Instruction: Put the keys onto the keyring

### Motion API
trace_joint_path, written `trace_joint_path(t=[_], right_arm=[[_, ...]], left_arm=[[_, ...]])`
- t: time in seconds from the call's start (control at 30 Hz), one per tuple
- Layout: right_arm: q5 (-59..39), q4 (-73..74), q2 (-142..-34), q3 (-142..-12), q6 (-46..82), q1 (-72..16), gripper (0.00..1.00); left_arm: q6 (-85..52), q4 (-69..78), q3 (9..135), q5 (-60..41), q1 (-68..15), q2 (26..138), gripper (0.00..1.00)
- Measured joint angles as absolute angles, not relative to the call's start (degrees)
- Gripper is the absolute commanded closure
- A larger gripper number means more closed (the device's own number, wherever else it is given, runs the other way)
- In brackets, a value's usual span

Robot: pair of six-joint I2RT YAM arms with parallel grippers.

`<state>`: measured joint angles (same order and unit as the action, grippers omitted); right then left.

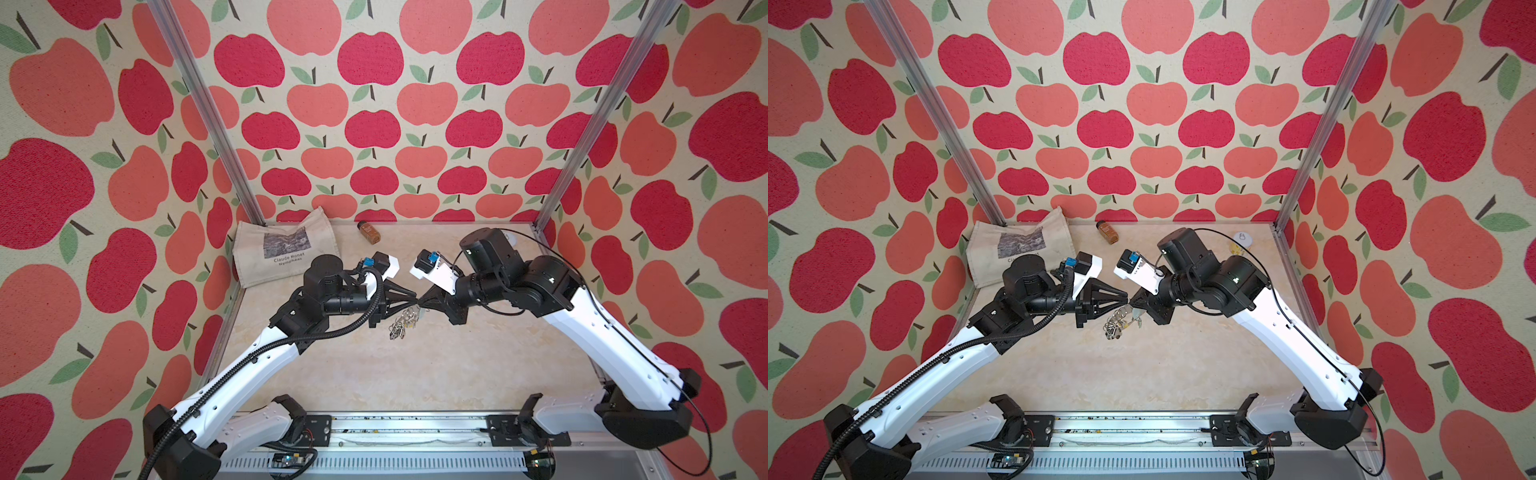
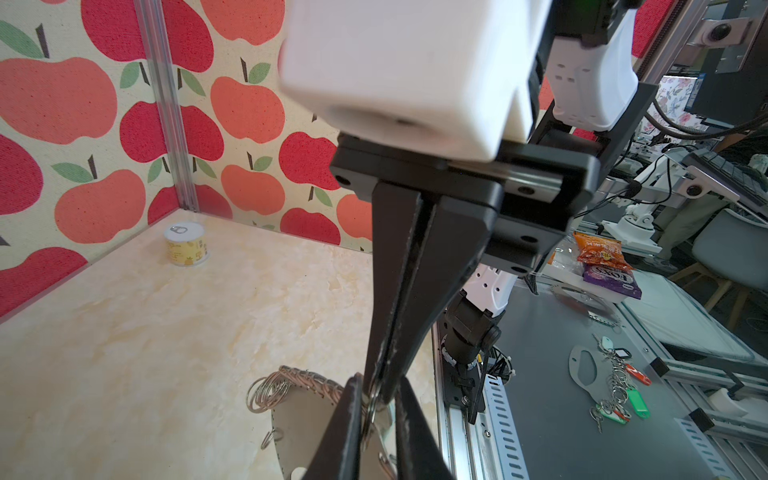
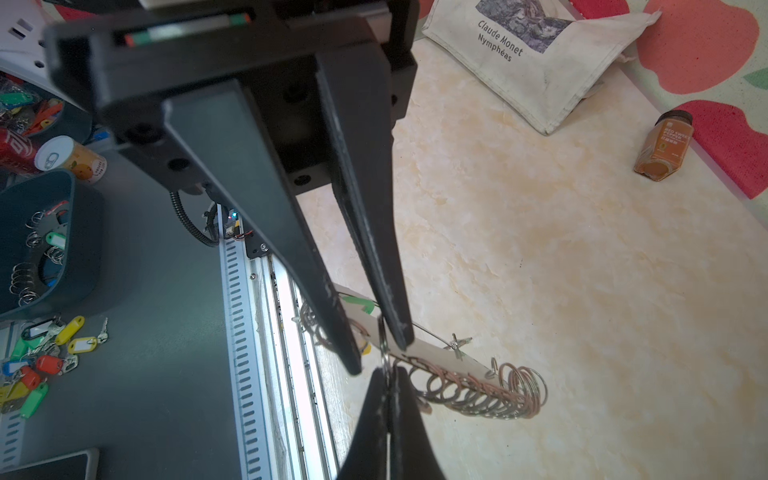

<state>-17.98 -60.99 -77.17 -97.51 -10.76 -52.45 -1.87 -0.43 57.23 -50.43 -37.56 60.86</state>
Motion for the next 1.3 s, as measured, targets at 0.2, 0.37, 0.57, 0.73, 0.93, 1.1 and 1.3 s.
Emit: trace_joint_path(t=[0.2,0.37,0.57,0.73,0.93,1.1,1.3], right_arm=[[-18.6,-61.0,-77.2,-97.5,-10.8,-52.4,1.00],[-18.8,-61.0,-77.2,-97.5,-10.8,-52.3,1.00],[-19.1,-61.0,-77.2,-97.5,-10.8,-52.1,1.00],[-19.4,-60.9,-77.2,-97.5,-10.8,-52.1,1.00],[-19.7,-61.0,-77.2,-97.5,-10.8,-52.0,1.00],[-19.6,-61.3,-77.2,-97.5,-10.8,-51.6,1.00],[-19.6,-61.3,-77.2,-97.5,-10.8,-51.6,1.00]], left_arm=[[-1.6,-0.6,57.3,-50.6,-37.6,61.1,0.85],[-1.6,-1.1,57.3,-51.5,-37.6,61.8,0.85],[-1.6,-1.5,57.5,-51.8,-37.5,61.9,0.88],[-1.6,-1.7,57.7,-52.0,-37.4,61.9,0.89],[-0.8,-2.1,57.9,-52.6,-37.4,62.0,0.99],[-0.5,-2.5,58.7,-53.0,-37.4,63.1,1.00],[-0.6,-2.6,58.8,-53.3,-37.4,63.2,1.00]])
